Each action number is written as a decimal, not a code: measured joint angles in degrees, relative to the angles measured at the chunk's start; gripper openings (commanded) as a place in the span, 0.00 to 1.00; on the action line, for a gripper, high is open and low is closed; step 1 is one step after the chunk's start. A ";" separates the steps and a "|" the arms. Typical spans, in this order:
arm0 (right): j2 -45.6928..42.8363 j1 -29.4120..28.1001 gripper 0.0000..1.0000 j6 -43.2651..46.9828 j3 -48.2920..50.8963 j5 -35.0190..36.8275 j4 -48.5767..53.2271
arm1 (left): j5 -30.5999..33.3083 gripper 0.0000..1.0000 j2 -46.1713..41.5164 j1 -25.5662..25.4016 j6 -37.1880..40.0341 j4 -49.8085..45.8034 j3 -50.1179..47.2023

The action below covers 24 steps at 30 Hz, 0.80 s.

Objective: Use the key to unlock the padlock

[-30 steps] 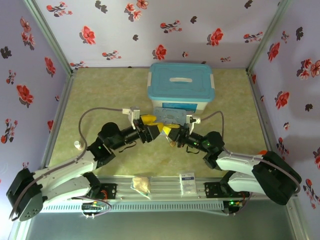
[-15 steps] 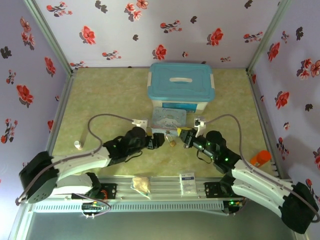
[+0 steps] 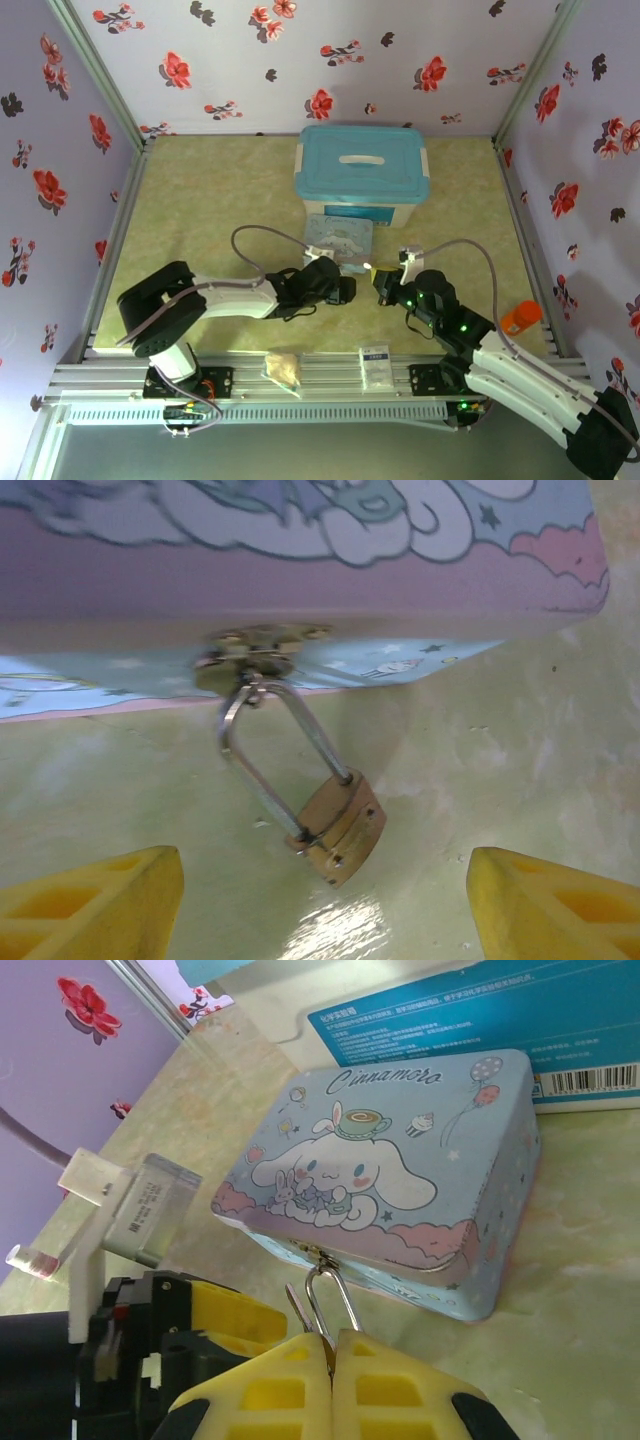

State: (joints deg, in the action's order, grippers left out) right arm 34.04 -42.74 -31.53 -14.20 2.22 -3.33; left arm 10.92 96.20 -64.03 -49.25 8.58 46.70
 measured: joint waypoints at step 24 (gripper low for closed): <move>-3.76 0.00 0.03 -4.76 5.84 0.09 -0.87 | 0.44 0.19 8.20 -0.11 -5.53 4.02 3.63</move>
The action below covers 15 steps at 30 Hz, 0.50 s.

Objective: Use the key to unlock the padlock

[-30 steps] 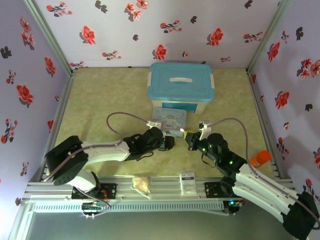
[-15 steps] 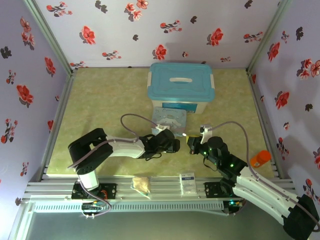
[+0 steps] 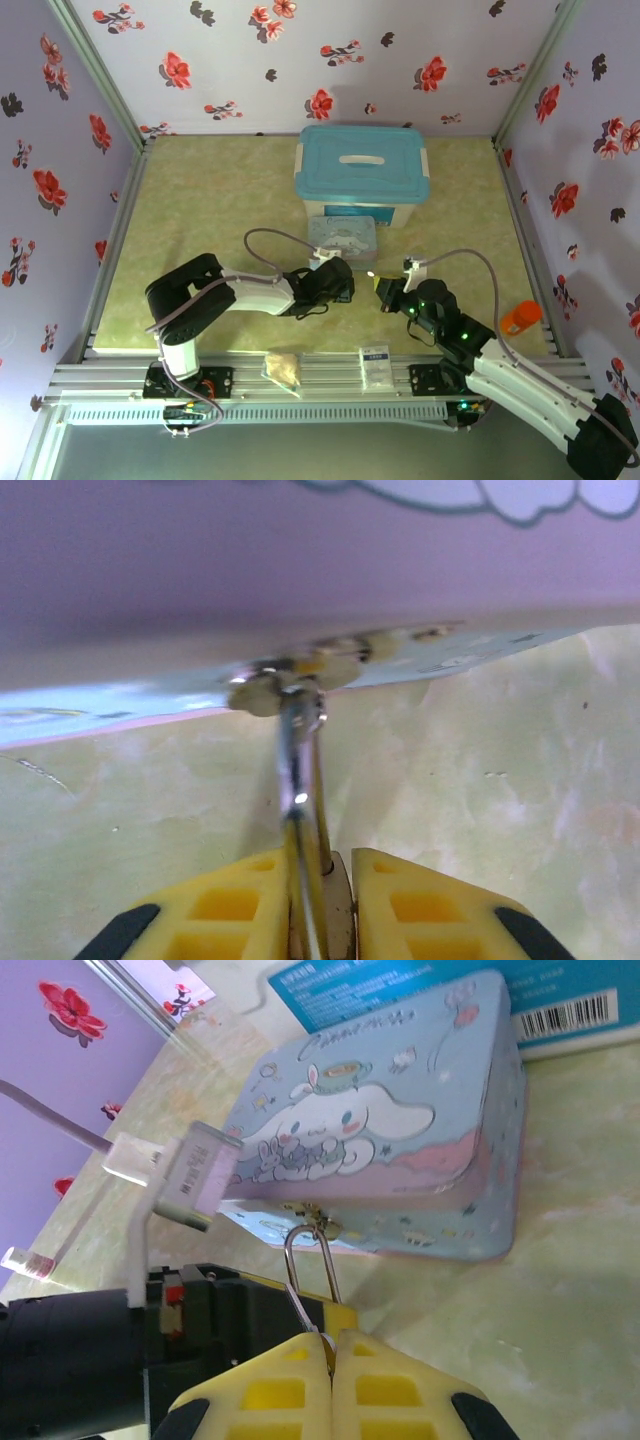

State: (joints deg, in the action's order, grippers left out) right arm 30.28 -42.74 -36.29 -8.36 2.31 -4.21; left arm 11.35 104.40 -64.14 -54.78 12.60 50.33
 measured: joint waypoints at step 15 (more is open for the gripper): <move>1.40 0.00 0.01 -20.15 6.03 -3.96 -2.38 | 0.02 0.10 -3.43 0.02 -6.64 17.35 -11.98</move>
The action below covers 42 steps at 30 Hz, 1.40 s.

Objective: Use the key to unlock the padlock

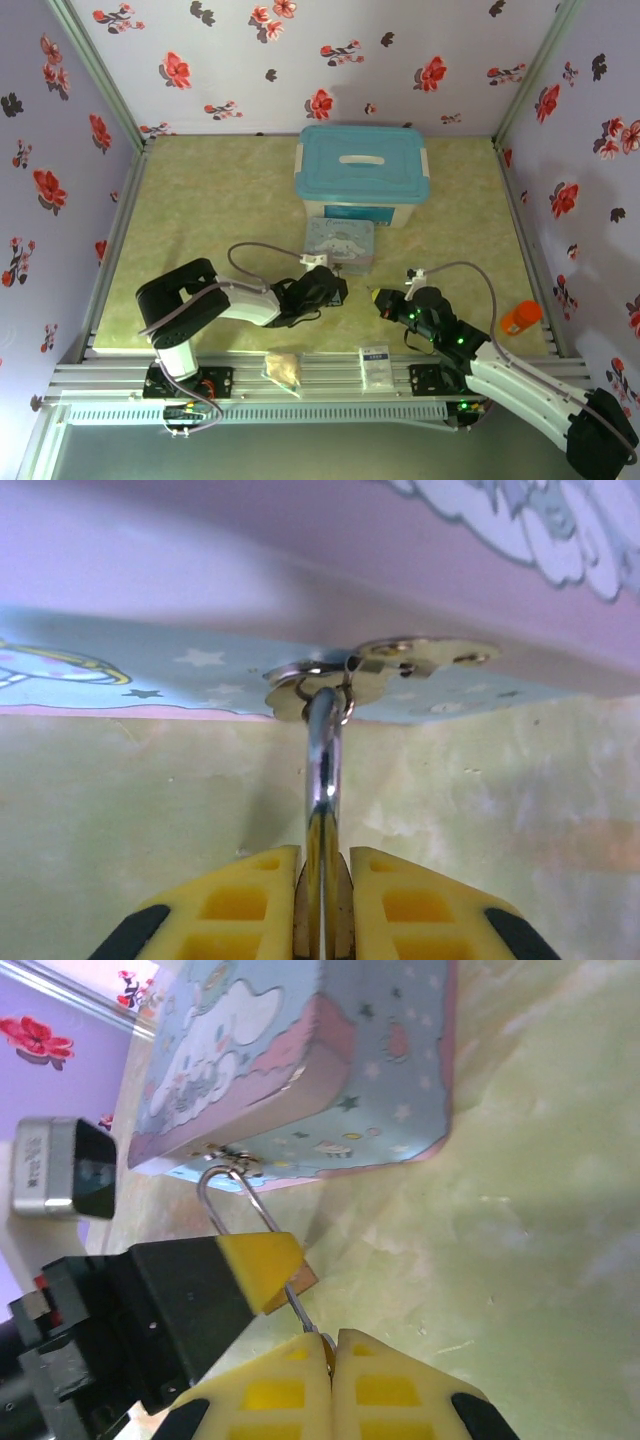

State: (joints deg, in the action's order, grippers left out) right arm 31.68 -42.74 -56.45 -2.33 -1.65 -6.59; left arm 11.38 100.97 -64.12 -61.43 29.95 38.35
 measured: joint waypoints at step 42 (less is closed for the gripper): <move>32.06 -0.74 0.00 -14.29 -1.05 -7.91 -34.40 | 0.70 0.05 1.90 0.42 -17.14 25.88 -6.60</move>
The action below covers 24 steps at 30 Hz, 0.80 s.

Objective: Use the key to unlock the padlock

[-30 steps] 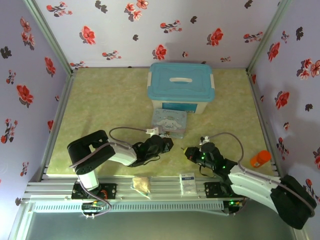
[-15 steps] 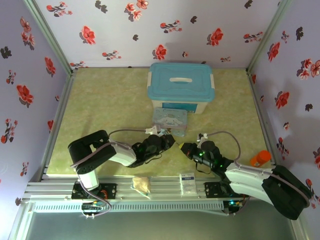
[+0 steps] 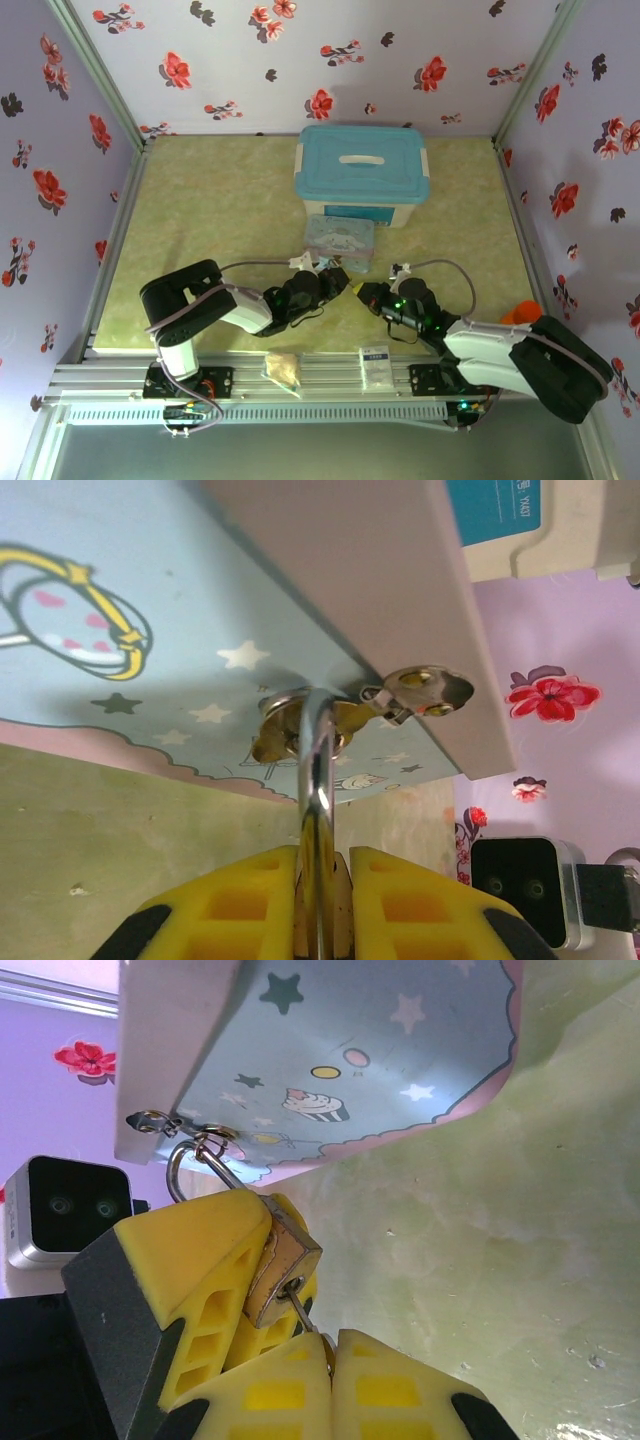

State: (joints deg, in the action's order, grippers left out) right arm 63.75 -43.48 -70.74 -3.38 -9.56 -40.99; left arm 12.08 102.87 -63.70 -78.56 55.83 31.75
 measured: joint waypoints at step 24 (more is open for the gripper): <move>1.51 -3.82 0.00 -7.78 2.36 11.21 -8.24 | 1.60 0.00 0.33 0.04 -3.13 1.66 0.02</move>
State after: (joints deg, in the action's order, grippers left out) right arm 65.25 -47.31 -78.52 -1.02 1.65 -49.23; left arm 13.67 103.20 -63.66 -81.69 57.49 31.77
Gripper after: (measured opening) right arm 0.051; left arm 0.144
